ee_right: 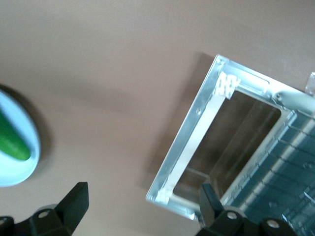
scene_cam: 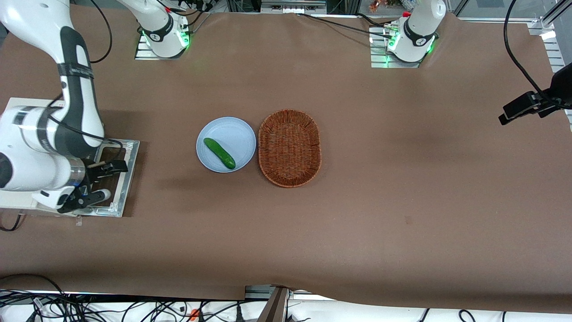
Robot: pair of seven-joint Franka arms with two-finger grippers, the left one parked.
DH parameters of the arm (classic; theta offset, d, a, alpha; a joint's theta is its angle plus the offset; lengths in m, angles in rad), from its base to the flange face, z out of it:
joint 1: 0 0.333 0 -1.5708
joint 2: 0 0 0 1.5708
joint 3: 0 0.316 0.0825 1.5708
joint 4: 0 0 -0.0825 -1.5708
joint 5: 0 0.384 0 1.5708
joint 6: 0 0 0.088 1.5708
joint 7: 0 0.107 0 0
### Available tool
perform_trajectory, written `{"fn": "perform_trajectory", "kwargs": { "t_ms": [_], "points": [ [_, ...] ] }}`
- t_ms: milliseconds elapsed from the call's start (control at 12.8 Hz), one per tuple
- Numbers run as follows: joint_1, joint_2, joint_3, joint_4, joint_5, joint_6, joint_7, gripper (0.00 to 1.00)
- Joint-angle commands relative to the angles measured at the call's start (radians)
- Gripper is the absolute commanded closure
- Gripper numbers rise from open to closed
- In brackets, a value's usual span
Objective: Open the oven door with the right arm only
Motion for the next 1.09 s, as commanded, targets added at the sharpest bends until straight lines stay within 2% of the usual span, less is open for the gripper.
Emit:
{"fn": "perform_trajectory", "kwargs": {
  "t_ms": [0, 390, 546, 624, 858, 1014],
  "points": [
    [-0.002, -0.039, -0.019, 0.046, -0.003, -0.070, 0.002, 0.00],
    [-0.003, -0.193, -0.040, -0.010, -0.013, -0.067, 0.011, 0.00],
    [-0.040, -0.255, -0.022, -0.042, -0.024, -0.079, 0.081, 0.00],
    [-0.067, -0.303, 0.015, -0.078, -0.035, -0.077, 0.118, 0.00],
    [-0.218, -0.418, 0.199, -0.160, -0.096, -0.080, 0.243, 0.00],
    [-0.224, -0.469, 0.216, -0.203, -0.108, -0.085, 0.343, 0.00]
  ]
}}
